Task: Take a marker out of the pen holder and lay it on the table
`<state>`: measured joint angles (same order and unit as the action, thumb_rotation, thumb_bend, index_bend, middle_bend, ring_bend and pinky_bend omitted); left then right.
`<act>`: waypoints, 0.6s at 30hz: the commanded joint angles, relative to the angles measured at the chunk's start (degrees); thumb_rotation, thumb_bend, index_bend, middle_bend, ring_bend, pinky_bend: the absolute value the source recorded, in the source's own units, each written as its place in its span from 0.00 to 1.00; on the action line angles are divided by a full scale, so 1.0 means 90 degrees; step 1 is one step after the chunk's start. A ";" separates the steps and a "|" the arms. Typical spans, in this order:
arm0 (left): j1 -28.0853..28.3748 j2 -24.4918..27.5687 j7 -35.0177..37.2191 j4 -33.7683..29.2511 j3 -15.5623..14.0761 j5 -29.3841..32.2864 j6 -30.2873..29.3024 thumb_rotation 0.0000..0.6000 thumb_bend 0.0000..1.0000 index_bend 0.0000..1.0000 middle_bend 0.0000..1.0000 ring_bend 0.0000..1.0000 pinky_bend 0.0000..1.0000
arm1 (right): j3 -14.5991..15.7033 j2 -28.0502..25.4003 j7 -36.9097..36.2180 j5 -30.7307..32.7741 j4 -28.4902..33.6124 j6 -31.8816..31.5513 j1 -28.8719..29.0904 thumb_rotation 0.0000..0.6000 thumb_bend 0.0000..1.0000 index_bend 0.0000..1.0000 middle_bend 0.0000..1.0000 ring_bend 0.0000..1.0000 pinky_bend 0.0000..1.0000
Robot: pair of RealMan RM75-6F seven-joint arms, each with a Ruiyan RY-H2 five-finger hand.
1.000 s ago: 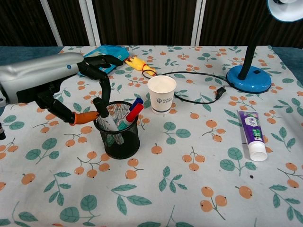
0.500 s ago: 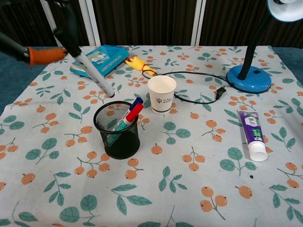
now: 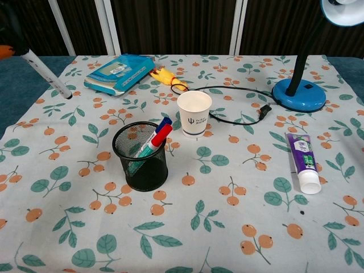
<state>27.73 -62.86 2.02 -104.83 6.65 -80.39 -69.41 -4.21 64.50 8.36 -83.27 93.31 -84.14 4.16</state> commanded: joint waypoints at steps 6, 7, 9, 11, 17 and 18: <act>0.0416 -0.0640 -0.0227 0.0822 0.0147 0.0868 0.0908 1.00 0.37 0.53 0.03 0.00 0.00 | 0.0002 -0.0005 -0.0011 -0.0008 -0.0002 0.0000 0.0001 1.00 0.17 0.02 0.00 0.07 0.18; 0.0465 -0.0712 -0.0328 0.0872 0.0153 0.0949 0.0985 1.00 0.37 0.53 0.03 0.00 0.00 | 0.0002 -0.0007 -0.0018 -0.0005 -0.0003 0.0005 0.0002 1.00 0.17 0.02 0.00 0.07 0.18; 0.0538 -0.0833 -0.0538 0.0919 0.0151 0.1095 0.1097 1.00 0.37 0.53 0.03 0.00 0.00 | 0.0003 -0.0012 -0.0032 -0.0001 -0.0003 0.0017 0.0005 1.00 0.17 0.02 0.00 0.07 0.18; 0.0616 -0.0966 -0.0777 0.0920 0.0157 0.1256 0.1189 1.00 0.37 0.53 0.03 0.00 0.00 | 0.0002 -0.0016 -0.0034 -0.0014 -0.0010 0.0009 0.0006 1.00 0.17 0.02 0.00 0.07 0.18; 0.0888 -0.1359 -0.1744 0.0935 0.0198 0.1809 0.1322 1.00 0.37 0.53 0.03 0.00 0.00 | 0.0017 -0.0010 -0.0019 -0.0053 -0.0025 -0.0009 0.0003 1.00 0.17 0.02 0.00 0.07 0.18; 0.0940 -0.1425 -0.1913 0.0931 0.0200 0.1927 0.1351 1.00 0.37 0.53 0.03 0.00 0.00 | 0.0019 -0.0009 -0.0020 -0.0061 -0.0028 -0.0012 0.0003 1.00 0.17 0.02 0.00 0.07 0.18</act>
<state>34.76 -73.84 -11.77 -96.58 8.27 -65.63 -58.10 -4.06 64.42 8.18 -83.82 93.05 -84.25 4.19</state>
